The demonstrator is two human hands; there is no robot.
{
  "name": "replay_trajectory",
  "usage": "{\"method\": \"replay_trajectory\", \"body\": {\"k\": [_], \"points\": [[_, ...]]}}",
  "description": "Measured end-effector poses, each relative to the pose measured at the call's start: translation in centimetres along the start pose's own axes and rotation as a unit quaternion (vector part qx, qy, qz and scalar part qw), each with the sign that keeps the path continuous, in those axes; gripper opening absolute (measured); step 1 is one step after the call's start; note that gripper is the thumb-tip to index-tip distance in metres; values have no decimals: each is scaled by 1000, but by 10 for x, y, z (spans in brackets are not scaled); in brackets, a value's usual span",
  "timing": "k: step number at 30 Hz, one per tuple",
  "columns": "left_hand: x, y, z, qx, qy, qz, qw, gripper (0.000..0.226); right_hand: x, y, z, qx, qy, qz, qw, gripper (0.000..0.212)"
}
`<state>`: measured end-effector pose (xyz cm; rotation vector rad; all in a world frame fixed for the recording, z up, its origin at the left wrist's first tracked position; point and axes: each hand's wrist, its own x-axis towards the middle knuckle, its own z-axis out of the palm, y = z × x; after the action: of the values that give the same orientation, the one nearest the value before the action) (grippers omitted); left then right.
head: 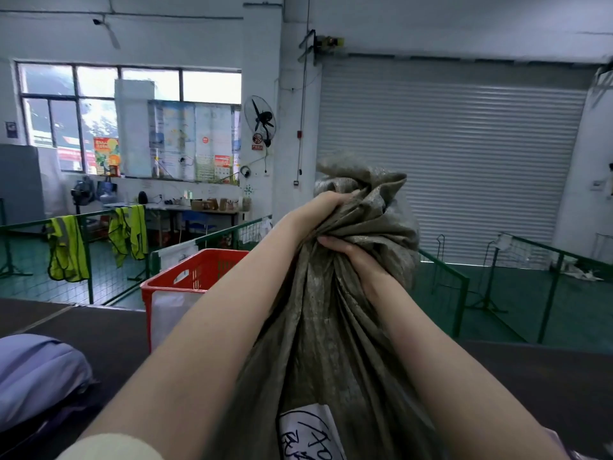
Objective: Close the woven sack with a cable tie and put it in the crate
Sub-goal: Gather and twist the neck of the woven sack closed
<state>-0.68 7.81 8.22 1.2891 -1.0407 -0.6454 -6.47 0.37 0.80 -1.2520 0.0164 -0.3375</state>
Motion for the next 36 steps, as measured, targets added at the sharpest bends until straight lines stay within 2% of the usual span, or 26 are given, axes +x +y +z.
{"method": "replay_trajectory", "body": {"k": [1, 4, 5, 7, 8, 10, 11, 12, 13, 15, 18, 20, 22, 24, 25, 27, 28, 31, 33, 36], "points": [[-1, -1, 1, 9, -8, -4, 1000, 23, 1, 3, 1, 22, 3, -2, 1000, 14], [-4, -3, -12, 112, 75, 27, 990, 24, 4, 7, 0, 34, 25, -9, 999, 13], [-7, -5, -20, 122, 80, 29, 989, 25, 5, 6, -1, 35, 37, -10, 999, 16], [-13, -13, -40, 137, 14, -20, 990, 27, 7, 5, -4, 54, 46, -12, 997, 21], [-17, -19, -50, 150, -30, -73, 986, 29, 8, 4, -5, 60, 47, -12, 997, 21], [-31, -31, -57, 191, -95, -196, 957, 34, 9, 2, -4, 59, 52, -19, 997, 18], [-36, -39, -55, 225, -114, -232, 940, 36, 11, 2, -4, 48, 54, -22, 997, 18], [-38, -45, -50, 252, -117, -236, 931, 35, 12, 0, -2, 31, 55, -24, 998, 17], [-37, -55, -45, 259, -102, -211, 937, 36, 13, -1, 1, 8, 55, -27, 998, 17], [-36, -73, -31, 200, -40, -132, 970, 37, 16, -1, 5, -64, 57, -37, 996, 16], [-34, -98, -21, 97, 55, -43, 993, 37, 21, -1, 4, -236, 48, -33, 970, 7], [-34, -109, -20, 56, 100, -20, 993, 41, 20, -5, -1, -367, 39, -1, 929, 31], [-32, -115, -21, 25, 142, -26, 989, 43, 16, -15, -11, -441, 28, 52, 896, 49], [-30, -120, -22, 1, 166, -53, 985, 50, 7, -27, -31, -469, -16, 130, 874, 50], [-29, -120, -22, -6, 178, -64, 982, 51, 0, -32, -42, -491, -26, 164, 855, 61], [-28, -121, -21, -11, 210, -67, 975, 50, -15, -30, -70, -526, -32, 197, 827, 97], [-27, -121, -21, -2, 229, -60, 972, 54, -21, -22, -82, -529, -35, 208, 822, 103], [-22, -120, -17, 54, 251, -59, 965, 66, -36, 16, -93, -489, -17, 276, 828, 79], [-20, -115, -13, 99, 249, -74, 961, 69, -38, 34, -91, -471, 1, 265, 842, 68], [-16, -104, -13, 148, 242, -87, 955, 72, -35, 40, -81, -483, 25, 225, 846, 64]]}}
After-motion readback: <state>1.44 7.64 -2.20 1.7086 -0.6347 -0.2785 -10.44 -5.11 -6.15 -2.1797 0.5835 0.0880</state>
